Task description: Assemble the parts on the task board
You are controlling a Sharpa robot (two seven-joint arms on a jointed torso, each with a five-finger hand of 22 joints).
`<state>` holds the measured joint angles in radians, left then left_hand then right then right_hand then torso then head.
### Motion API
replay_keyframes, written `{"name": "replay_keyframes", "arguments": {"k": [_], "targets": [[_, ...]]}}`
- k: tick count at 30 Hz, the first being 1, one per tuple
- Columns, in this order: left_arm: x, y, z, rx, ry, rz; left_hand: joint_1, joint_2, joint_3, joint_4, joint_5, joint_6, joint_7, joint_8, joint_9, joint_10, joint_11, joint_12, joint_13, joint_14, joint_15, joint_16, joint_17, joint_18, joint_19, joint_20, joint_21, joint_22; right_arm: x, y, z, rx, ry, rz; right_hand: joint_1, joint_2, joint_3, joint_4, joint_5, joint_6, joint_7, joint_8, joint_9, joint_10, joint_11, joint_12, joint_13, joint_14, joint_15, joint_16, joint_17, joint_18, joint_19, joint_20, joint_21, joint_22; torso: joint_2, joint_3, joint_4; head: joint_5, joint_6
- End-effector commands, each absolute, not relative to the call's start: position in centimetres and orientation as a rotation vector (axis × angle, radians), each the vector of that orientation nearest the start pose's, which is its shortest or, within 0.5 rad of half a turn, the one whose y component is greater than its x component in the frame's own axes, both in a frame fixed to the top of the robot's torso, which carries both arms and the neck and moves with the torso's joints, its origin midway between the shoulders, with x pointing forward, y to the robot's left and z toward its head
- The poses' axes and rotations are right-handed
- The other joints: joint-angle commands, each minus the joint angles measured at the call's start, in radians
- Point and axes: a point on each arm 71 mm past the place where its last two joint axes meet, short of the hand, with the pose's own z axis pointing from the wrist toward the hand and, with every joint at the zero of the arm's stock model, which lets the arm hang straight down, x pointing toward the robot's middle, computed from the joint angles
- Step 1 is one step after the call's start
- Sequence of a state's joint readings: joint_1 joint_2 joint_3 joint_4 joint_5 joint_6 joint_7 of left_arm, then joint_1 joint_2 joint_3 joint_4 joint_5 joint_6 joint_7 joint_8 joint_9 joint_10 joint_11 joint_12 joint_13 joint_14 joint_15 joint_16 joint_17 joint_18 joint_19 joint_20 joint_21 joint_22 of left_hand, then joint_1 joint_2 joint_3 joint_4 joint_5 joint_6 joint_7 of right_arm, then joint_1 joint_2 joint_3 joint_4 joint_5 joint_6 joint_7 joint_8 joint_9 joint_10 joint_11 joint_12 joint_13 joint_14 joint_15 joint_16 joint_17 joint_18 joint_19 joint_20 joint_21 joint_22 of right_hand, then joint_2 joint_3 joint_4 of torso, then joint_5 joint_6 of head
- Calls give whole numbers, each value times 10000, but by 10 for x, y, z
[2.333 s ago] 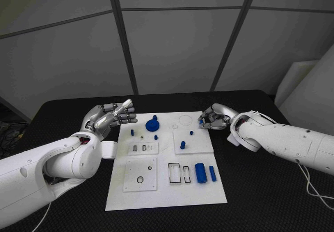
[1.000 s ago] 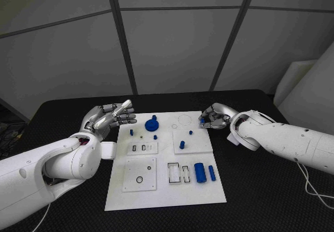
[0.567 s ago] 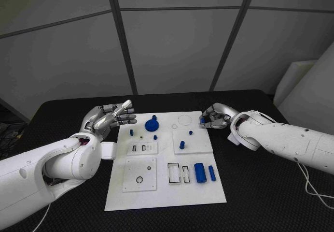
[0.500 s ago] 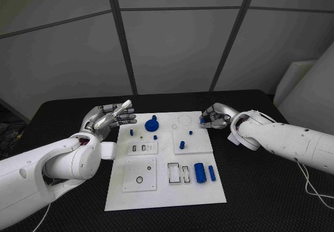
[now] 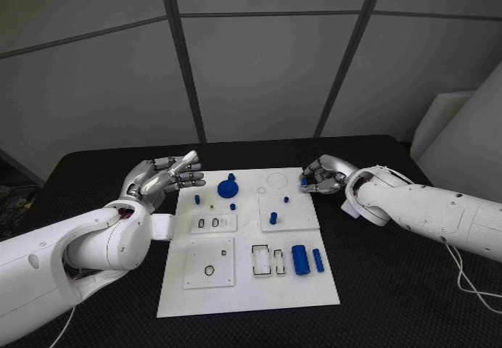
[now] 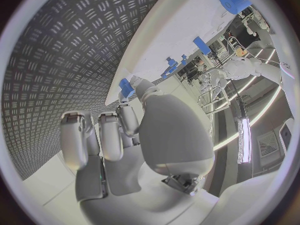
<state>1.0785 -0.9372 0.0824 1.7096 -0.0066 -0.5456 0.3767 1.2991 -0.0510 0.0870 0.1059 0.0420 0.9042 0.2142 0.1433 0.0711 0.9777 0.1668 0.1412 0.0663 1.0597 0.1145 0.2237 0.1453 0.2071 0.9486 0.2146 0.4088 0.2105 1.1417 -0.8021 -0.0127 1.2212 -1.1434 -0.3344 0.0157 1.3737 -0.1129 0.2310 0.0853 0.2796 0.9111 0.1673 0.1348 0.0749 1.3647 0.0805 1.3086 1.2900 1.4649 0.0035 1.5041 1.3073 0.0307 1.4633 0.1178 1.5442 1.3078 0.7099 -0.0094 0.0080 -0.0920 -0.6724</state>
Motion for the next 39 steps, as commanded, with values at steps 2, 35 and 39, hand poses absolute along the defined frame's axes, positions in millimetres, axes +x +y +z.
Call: {"name": "replay_keyframes", "arguments": {"k": [2,35,39], "targets": [[454,215,-176,-12221,13195,-14428,-4,64,-9,-51,43,13,47,-36,-11,10,43,-65,-4,6,58,-67,16,-302,32,30,42,11,527,-277,-222,2321,17102,6307,33,38,15,-53,-61,108,9,53,20,-27,-6,11,23,748,38,35,1185,-177,655,15,25,2123,5,7,-7,14,10],[453,216,-176,-12226,13188,-14416,8,83,-23,-73,44,13,51,-52,-14,7,46,-86,-4,8,60,-85,21,-302,28,32,38,9,522,-271,-214,2322,16305,6605,247,845,598,-268,-795,1079,-317,638,204,142,-283,133,177,771,-189,69,1290,-206,752,-175,78,2243,3,-2,-17,22,-13],[453,216,-176,-12227,13188,-14414,8,83,-23,-73,44,13,51,-52,-14,7,46,-86,-4,8,60,-85,21,-302,28,32,38,9,518,-265,-211,2377,16209,6774,214,846,603,-275,-828,1129,-341,665,214,147,-301,127,174,771,-205,68,1290,-211,766,-190,86,2260,-5,-7,-20,20,1]]}}
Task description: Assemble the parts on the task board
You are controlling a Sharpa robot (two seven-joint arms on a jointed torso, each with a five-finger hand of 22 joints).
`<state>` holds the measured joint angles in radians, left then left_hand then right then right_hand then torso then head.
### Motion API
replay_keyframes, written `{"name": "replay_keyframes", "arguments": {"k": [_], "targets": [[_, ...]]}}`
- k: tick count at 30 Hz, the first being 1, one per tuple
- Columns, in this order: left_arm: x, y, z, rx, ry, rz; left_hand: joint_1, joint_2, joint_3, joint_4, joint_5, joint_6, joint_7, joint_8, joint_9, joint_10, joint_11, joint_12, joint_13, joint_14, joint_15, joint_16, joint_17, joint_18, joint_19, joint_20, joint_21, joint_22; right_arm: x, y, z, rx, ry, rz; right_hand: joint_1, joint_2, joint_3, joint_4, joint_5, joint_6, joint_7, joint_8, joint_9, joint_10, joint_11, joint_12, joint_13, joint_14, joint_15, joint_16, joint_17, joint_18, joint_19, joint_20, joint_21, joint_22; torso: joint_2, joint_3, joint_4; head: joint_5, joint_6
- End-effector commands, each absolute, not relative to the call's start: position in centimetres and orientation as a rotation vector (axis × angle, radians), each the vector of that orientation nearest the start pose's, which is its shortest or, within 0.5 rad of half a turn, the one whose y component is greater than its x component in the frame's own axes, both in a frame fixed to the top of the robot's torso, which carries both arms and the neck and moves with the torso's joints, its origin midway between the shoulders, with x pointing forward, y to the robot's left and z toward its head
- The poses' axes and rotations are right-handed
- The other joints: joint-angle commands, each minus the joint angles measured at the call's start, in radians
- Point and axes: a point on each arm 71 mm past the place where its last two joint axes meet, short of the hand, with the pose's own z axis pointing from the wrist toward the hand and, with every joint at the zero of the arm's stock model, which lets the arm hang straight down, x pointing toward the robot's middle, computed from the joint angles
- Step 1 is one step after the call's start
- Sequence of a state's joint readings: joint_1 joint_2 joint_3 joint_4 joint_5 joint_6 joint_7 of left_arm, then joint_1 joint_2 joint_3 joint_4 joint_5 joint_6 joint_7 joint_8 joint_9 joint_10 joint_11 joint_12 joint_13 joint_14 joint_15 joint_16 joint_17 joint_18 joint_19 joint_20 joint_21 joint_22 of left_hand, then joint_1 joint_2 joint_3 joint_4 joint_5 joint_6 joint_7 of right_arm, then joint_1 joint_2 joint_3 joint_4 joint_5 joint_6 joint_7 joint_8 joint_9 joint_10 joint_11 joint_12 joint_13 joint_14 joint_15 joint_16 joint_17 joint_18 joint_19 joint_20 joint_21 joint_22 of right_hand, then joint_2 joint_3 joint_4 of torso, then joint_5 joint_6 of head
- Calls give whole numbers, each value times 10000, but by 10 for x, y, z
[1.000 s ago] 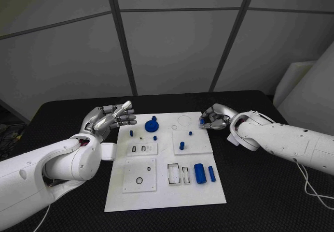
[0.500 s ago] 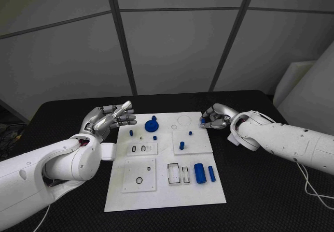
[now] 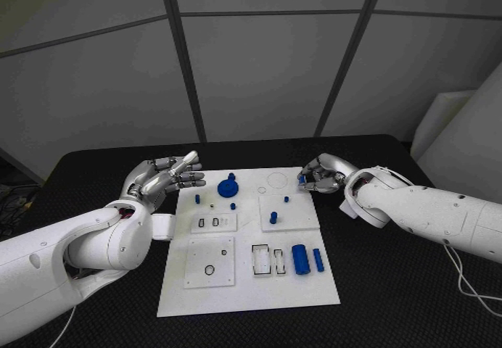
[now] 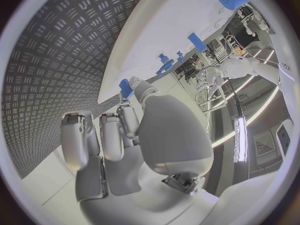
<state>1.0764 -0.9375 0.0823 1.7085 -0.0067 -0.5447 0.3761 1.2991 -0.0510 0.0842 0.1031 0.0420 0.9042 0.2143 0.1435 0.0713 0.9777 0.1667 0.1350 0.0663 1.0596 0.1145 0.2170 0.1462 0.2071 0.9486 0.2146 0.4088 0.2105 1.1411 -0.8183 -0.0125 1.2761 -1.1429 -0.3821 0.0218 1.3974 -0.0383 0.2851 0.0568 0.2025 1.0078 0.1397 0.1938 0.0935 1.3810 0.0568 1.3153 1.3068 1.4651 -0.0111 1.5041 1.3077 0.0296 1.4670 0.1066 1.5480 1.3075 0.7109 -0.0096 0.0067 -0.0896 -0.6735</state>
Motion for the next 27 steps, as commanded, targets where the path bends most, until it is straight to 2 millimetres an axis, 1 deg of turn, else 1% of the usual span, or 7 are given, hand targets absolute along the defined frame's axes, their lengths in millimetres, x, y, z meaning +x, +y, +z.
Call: {"name": "replay_keyframes", "arguments": {"k": [1,7,12,17,21,26,27], "targets": [[453,216,-176,-12227,13188,-14415,8,83,5,-44,44,14,51,-54,-16,7,46,-24,-4,8,60,-18,12,-302,28,31,38,9,516,-264,-210,2391,16199,6815,-29,113,73,3,-72,187,-78,89,34,-18,-76,51,-2,770,-67,68,1288,-201,731,-86,49,2265,-17,-10,-2,-12,15],[453,216,-176,-12227,13185,-14413,22,94,3,-58,44,15,54,-59,-16,6,48,-32,-4,10,61,-26,14,-302,26,32,36,8,507,-245,-205,2422,16225,7199,-29,161,110,-15,-98,224,-101,110,43,-40,-97,7,-41,770,-86,66,1287,-200,731,-103,48,2264,-26,-17,13,23,25],[454,216,-177,-12229,13170,-14392,22,94,3,-58,44,15,54,-59,-16,6,48,-32,-4,10,61,-26,14,-302,26,32,36,8,497,-219,-201,2384,16358,7711,-26,189,133,-25,-98,225,-105,110,43,-60,-104,-27,-72,770,-94,65,1286,-200,728,-111,46,2261,-45,-37,21,81,-11],[455,217,-177,-12231,13150,-14368,22,94,3,-58,44,15,54,-59,-16,6,48,-32,-4,10,61,-26,14,-302,26,32,36,8,489,-187,-198,2185,16632,8228,-23,199,146,-36,-97,218,-106,106,41,-82,-108,-60,-102,767,-98,59,1274,-199,725,-117,44,2257,-90,-74,57,211,-74],[456,217,-177,-12234,13133,-14349,22,94,3,-58,44,15,54,-59,-16,6,48,-32,-4,10,61,-26,14,-302,26,32,36,8,486,-161,-198,2004,16848,8604,-12,212,169,-60,-96,201,-105,95,37,-105,-109,-95,-132,764,-103,53,1265,-195,713,-124,37,2244,-112,-95,79,331,-139],[457,217,-177,-12223,13100,-14341,22,94,3,-58,44,15,54,-59,-16,6,48,-32,-4,10,61,-26,14,-302,26,32,36,8,483,-131,-197,1579,16932,8944,4,238,205,-90,-80,183,-101,84,33,-127,-109,-130,-158,756,-107,36,1232,-188,690,-132,23,2216,-115,-105,105,653,-198],[457,218,-177,-12222,13082,-14322,22,94,3,-58,44,15,54,-59,-16,6,48,-32,-4,10,61,-26,14,-302,26,32,36,8,483,-124,-197,1443,16946,8990,4,238,205,-90,-80,183,-101,84,33,-127,-109,-130,-158,756,-107,36,1232,-188,690,-132,23,2216,-112,-108,109,756,-227]]}}
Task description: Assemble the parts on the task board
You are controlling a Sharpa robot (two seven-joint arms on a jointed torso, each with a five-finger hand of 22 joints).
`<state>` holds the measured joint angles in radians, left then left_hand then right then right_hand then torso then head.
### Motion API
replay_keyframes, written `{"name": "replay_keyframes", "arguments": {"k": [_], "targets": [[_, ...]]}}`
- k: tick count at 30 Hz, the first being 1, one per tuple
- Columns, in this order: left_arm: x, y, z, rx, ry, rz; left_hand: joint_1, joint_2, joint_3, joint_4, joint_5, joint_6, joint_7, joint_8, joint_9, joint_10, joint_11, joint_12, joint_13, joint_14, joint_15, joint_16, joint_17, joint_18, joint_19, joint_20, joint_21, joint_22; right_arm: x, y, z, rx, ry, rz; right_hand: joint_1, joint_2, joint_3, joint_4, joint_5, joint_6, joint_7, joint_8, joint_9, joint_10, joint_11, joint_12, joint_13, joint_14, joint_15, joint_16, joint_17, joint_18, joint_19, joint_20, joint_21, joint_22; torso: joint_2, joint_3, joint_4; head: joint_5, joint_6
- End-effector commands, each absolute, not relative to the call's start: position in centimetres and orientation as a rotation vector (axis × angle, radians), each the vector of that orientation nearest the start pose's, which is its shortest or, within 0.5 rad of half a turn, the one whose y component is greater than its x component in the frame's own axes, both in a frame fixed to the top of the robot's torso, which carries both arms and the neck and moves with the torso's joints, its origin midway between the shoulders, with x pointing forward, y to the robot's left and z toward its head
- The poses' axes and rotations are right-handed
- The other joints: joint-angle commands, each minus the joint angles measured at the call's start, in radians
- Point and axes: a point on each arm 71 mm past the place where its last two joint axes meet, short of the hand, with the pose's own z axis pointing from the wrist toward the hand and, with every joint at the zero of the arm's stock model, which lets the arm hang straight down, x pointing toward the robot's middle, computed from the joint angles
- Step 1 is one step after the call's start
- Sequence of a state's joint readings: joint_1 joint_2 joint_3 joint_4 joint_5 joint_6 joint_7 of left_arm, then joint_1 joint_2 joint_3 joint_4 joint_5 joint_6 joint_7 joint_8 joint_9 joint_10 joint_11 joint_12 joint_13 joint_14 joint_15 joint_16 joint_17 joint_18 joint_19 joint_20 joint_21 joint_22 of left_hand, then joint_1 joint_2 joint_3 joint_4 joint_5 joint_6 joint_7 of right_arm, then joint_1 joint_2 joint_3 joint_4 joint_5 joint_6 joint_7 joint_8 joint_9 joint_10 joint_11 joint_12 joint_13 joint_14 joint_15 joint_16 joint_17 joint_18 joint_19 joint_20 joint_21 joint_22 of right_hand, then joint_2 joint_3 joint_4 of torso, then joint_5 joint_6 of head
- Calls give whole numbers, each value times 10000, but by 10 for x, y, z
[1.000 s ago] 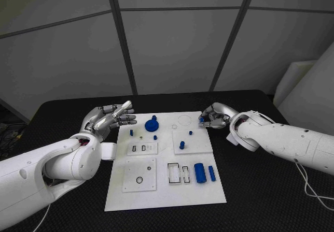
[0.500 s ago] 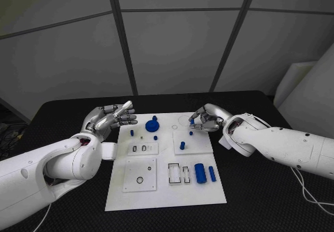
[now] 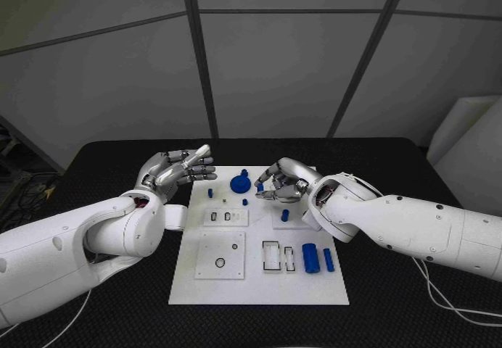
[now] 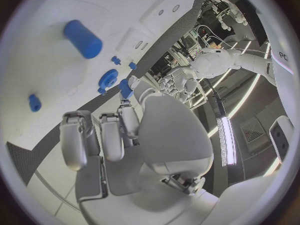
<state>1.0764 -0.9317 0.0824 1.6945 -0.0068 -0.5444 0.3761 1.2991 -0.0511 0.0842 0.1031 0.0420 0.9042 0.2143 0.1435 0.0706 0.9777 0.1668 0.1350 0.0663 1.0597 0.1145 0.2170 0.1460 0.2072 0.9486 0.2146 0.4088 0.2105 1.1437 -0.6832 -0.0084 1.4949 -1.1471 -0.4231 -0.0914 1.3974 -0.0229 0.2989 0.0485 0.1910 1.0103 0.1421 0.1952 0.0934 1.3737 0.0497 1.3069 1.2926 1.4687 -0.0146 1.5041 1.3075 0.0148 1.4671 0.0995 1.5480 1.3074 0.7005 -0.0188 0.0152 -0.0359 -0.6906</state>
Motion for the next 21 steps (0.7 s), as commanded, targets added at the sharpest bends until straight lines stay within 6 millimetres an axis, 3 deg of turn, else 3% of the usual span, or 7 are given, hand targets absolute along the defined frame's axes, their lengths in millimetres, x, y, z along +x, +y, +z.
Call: {"name": "replay_keyframes", "arguments": {"k": [1,3,7,9,14,21], "targets": [[458,219,-177,-12221,13066,-14304,22,94,3,-58,44,16,54,-60,-9,6,48,-32,-5,9,61,-26,16,-303,26,32,36,8,483,-120,-197,1353,16966,9023,5,81,68,-10,36,156,-124,68,33,-58,-38,-51,-20,719,-72,36,1233,-40,689,-62,23,2216,-11,-24,37,236,-69],[459,220,-177,-12219,13029,-14261,36,104,-2,-74,43,20,56,-66,-9,8,49,-41,-4,12,62,-34,19,-303,25,33,33,8,482,-110,-197,1170,17022,9085,6,77,71,-19,38,151,-122,65,32,-66,-37,-61,-29,719,-72,35,1234,-39,687,-63,22,2214,-11,-23,35,307,-104],[461,224,-178,-12225,12952,-14151,36,104,-2,-74,43,20,56,-66,-9,8,49,-41,-4,12,62,-34,19,-303,25,33,33,8,480,-91,-198,790,17104,9121,2,65,71,-30,38,140,-118,59,29,-77,-35,-78,-43,719,-72,35,1236,-40,688,-65,22,2215,6,3,7,588,-193],[463,225,-178,-12227,12923,-14109,36,104,-2,-74,43,20,56,-66,-9,8,49,-41,-4,12,62,-34,19,-303,25,33,33,8,479,-83,-198,641,17160,9104,2,65,71,-30,38,140,-118,59,29,-77,-35,-78,-43,719,-72,35,1236,-40,688,-65,22,2215,7,7,5,647,-232],[464,225,-177,-12217,12896,-14092,35,103,-6,-76,43,22,57,-67,-9,10,49,-42,-4,13,62,-36,20,-303,24,33,33,7,477,-70,-202,329,17276,8972,6,60,83,-50,50,123,-111,48,25,-83,-32,-88,-48,718,-71,33,1234,-39,684,-67,20,2211,7,-7,16,666,-293],[465,225,-176,-12202,12882,-14101,35,103,-6,-76,43,22,57,-67,-9,10,49,-42,-4,13,62,-36,20,-303,24,33,33,7,472,-59,-212,-152,17557,8718,4,53,85,-60,57,113,-108,42,22,-88,-28,-96,-54,720,-70,36,1243,-41,690,-68,24,2219,4,14,-2,757,-390]]}}
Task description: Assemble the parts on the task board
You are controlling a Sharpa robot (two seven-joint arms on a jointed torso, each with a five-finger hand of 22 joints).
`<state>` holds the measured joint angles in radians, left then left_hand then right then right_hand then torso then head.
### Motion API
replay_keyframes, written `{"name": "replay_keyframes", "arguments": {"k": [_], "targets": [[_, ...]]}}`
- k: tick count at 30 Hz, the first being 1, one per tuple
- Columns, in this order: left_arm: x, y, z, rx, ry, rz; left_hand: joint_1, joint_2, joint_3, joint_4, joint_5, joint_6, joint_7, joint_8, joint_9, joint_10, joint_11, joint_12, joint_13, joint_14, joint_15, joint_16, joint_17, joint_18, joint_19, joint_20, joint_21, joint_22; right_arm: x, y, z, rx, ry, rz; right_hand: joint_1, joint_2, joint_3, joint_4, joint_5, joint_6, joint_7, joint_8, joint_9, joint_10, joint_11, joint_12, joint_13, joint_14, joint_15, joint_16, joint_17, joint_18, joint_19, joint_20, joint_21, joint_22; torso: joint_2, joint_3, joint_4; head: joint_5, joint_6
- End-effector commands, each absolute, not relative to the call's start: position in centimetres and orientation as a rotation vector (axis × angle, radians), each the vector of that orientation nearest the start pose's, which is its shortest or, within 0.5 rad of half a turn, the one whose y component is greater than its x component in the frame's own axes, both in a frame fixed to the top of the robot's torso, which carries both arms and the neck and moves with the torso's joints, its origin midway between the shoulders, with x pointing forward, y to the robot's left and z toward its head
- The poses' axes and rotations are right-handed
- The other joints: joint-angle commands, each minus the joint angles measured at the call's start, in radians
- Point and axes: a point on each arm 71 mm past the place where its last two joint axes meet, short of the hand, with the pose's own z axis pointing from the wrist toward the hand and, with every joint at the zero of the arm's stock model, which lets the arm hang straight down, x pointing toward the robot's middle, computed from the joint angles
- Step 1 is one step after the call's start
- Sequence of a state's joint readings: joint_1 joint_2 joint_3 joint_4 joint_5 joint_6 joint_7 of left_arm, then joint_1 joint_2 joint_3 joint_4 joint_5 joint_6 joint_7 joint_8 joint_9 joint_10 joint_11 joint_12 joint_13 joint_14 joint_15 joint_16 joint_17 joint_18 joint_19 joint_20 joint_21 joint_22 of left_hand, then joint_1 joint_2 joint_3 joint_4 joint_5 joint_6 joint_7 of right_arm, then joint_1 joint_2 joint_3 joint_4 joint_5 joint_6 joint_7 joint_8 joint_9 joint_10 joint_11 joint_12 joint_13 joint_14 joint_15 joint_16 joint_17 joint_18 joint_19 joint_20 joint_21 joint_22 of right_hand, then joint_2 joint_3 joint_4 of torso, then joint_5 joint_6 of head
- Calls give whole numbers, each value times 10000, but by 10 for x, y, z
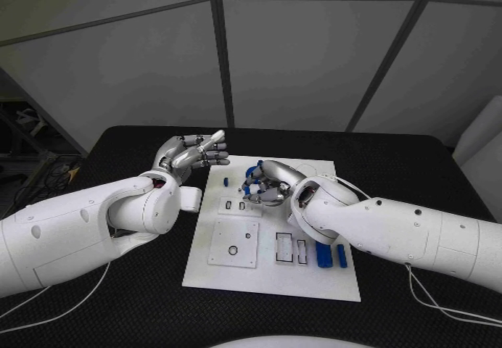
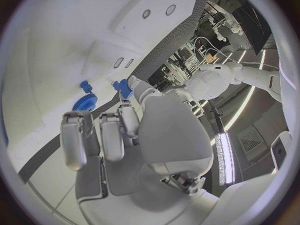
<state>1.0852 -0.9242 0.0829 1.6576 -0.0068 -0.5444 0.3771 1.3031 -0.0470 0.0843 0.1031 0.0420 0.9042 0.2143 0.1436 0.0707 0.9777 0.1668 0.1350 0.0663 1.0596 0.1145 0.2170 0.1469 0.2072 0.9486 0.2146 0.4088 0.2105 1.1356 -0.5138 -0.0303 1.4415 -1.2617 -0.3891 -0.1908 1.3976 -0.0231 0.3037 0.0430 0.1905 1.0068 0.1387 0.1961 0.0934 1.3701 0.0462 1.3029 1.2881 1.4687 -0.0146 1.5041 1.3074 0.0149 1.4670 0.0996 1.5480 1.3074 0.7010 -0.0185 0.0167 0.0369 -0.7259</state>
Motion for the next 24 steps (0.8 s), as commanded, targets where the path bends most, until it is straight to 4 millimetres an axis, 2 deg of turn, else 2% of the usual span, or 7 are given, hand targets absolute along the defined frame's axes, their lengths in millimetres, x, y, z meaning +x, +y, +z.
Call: {"name": "replay_keyframes", "arguments": {"k": [1,14,19,24], "targets": [[465,224,-176,-12202,12882,-14101,-5,63,-6,-76,43,22,57,-67,-11,10,49,-42,-4,13,62,-36,11,-303,24,33,33,8,471,-58,-213,-207,17617,8699,0,45,40,-17,72,137,-69,26,19,-53,11,-60,-11,720,-69,36,1244,-41,689,-69,23,2218,3,12,-18,35,-46],[465,222,-176,-12193,12918,-14163,-5,63,-6,-76,43,22,57,-67,-11,10,49,-42,-4,13,62,-36,11,-303,24,33,33,8,465,-55,-222,-497,18015,8429,-15,23,38,-29,81,119,-58,14,14,-62,18,-74,-21,718,-65,31,1236,-40,685,-69,20,2213,-8,28,-27,38,-154],[465,222,-176,-12194,12920,-14165,-5,63,-6,-76,43,22,57,-67,-11,10,49,-42,-4,13,62,-36,11,-303,24,33,33,8,464,-55,-224,-510,18071,8398,-15,23,38,-29,81,119,-58,14,14,-62,18,-74,-21,718,-65,31,1236,-40,685,-69,20,2213,-16,8,-20,25,-169],[464,221,-175,-12187,12942,-14206,-5,63,-6,-76,43,22,57,-67,-11,10,49,-42,-4,13,62,-36,11,-303,24,33,33,8,465,-55,-226,-504,18108,8312,-27,10,38,-38,89,108,-52,6,11,-60,23,-74,-18,719,-61,32,1240,-41,689,-68,23,2219,-17,5,-17,24,-172]]}}
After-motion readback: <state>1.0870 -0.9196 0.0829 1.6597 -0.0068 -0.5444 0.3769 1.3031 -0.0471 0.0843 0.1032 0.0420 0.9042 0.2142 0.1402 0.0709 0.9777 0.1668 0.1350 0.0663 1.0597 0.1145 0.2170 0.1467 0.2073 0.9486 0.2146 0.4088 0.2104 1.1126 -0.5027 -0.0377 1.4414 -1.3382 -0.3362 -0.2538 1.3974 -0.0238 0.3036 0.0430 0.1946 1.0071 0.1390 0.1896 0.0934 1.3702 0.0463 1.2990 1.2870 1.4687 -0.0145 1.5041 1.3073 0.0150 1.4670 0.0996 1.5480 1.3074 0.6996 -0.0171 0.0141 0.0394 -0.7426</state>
